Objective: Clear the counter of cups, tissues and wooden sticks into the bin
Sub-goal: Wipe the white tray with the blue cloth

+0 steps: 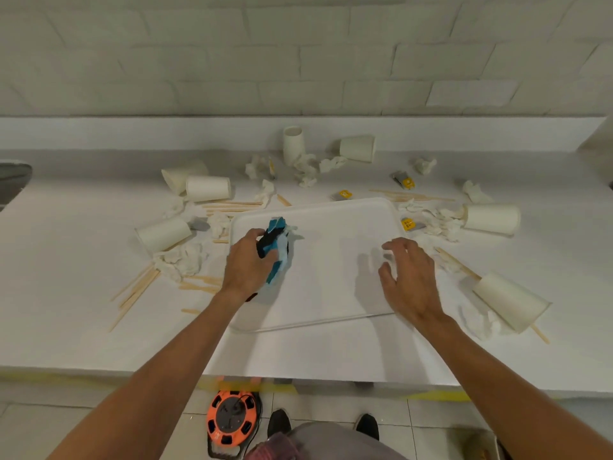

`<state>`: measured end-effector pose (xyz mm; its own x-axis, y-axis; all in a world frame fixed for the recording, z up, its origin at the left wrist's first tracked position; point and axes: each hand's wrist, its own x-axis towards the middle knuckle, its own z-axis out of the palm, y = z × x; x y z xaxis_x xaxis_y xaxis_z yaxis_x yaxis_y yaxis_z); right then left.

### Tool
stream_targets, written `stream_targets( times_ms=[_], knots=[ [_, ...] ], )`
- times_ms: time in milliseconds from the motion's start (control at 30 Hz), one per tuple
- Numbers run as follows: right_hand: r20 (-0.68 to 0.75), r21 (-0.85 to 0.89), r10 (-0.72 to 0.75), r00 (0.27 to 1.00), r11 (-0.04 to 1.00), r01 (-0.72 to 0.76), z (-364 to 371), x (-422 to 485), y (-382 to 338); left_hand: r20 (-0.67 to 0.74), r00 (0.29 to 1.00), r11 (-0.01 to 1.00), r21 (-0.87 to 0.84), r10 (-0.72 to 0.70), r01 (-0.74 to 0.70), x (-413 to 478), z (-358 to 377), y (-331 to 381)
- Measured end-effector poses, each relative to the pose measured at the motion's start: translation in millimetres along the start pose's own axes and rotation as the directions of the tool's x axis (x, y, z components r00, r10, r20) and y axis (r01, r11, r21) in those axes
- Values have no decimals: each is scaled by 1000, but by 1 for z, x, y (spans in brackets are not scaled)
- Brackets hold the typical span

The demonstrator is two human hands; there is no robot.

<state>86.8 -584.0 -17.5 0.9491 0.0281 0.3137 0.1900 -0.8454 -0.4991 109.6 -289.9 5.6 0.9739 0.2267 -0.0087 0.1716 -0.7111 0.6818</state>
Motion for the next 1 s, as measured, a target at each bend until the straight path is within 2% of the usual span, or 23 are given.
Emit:
stream_targets(
  times_ms=[100, 267, 500, 633, 767, 867, 1000],
  knots=[
    [130, 154, -98, 987, 985, 78, 14, 5, -30, -66, 993, 979, -185, -95, 81, -2, -17, -2],
    [326, 284, -287, 901, 939, 196, 39, 6, -80, -252, 938, 902, -416, -237, 116, -4, -68, -28],
    [439, 342, -419, 795, 896, 283, 69, 9, -142, -517, 797, 911, -400, -313, 98, -23, -146, -98],
    [484, 329, -519, 705, 854, 403, 87, 6, -178, -518, 759, 900, -385, -393, 204, -35, -179, -149],
    [555, 359, -634, 538, 766, 533, 109, -7, -225, -453, 746, 861, -389, -488, 328, -44, -192, -186],
    [643, 375, -645, 414, 736, 564, 128, -20, -256, -409, 757, 848, -388, -510, 362, -48, -192, -201],
    [702, 345, -643, 305, 682, 644, 154, -30, -278, -369, 796, 867, -338, -480, 366, -47, -189, -214]
  ],
)
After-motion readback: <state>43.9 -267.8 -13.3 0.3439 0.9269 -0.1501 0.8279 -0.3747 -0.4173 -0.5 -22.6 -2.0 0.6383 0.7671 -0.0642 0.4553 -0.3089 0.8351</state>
